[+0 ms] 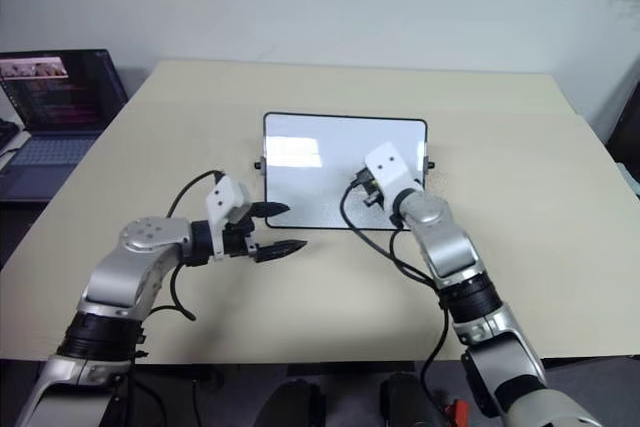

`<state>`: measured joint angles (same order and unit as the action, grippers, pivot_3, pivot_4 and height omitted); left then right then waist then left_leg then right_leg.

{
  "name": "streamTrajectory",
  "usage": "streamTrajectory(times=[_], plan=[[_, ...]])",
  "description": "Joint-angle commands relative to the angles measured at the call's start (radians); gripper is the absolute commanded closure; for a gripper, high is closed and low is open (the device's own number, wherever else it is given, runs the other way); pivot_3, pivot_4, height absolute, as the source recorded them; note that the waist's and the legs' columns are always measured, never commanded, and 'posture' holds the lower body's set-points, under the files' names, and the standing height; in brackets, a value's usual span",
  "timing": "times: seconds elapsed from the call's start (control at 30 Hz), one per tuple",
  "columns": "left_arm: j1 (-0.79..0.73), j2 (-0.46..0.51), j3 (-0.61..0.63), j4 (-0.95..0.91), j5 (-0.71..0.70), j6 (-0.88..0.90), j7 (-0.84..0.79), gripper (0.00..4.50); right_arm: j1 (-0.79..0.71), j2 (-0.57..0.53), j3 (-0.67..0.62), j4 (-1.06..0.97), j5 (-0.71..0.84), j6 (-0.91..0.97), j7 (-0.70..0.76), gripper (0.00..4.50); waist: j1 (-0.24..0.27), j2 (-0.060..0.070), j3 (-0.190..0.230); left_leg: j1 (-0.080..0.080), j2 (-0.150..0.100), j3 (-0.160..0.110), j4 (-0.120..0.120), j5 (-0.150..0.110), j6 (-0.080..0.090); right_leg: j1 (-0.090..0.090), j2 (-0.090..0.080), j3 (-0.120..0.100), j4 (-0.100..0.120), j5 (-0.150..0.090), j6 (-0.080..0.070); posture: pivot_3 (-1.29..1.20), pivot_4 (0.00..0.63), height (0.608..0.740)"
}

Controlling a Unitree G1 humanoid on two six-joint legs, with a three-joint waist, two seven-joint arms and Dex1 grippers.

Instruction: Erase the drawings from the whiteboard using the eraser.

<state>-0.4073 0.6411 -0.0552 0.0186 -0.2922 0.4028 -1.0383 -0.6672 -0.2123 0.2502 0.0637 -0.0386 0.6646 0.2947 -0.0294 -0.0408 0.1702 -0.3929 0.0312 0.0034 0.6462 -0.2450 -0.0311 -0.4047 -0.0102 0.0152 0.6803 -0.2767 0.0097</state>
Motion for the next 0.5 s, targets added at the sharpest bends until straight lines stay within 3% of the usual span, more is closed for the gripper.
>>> streamTrajectory(times=[0.03,0.23,0.37,0.5], plan=[[-0.016,-0.003,0.005,-0.018,-0.011,-0.013,-0.004,0.00,0.039,-0.019,-0.002,0.025,-0.007,0.054,0.023,3.18,-0.001,0.000,0.000,0.000,0.000,0.000,0.000,0.000,0.000,0.000,0.000,0.000,0.000,0.000,0.000,0.00,0.150,0.740],[-0.022,-0.007,0.001,-0.012,-0.008,-0.015,-0.006,0.00,0.055,0.062,0.081,0.002,0.003,0.042,0.070,3.18,-0.011,0.000,0.000,0.001,0.001,0.001,0.000,0.000,0.000,0.000,0.001,0.001,0.000,0.000,0.000,0.00,0.150,0.740],[-0.022,-0.005,0.001,-0.016,-0.008,-0.012,-0.006,0.00,0.022,0.097,0.060,0.042,-0.026,0.014,0.023,3.18,-0.014,0.000,0.000,0.001,0.002,0.000,-0.001,0.000,0.000,-0.001,0.002,0.000,0.000,0.000,0.000,0.00,0.150,0.740],[-0.018,-0.002,0.003,-0.019,-0.007,-0.012,-0.005,0.00,-0.001,0.066,0.029,0.083,-0.050,-0.002,-0.016,3.18,-0.011,0.000,0.000,0.001,0.001,0.000,0.000,0.000,0.000,-0.001,0.002,0.000,0.000,0.000,0.000,0.00,0.150,0.740]])
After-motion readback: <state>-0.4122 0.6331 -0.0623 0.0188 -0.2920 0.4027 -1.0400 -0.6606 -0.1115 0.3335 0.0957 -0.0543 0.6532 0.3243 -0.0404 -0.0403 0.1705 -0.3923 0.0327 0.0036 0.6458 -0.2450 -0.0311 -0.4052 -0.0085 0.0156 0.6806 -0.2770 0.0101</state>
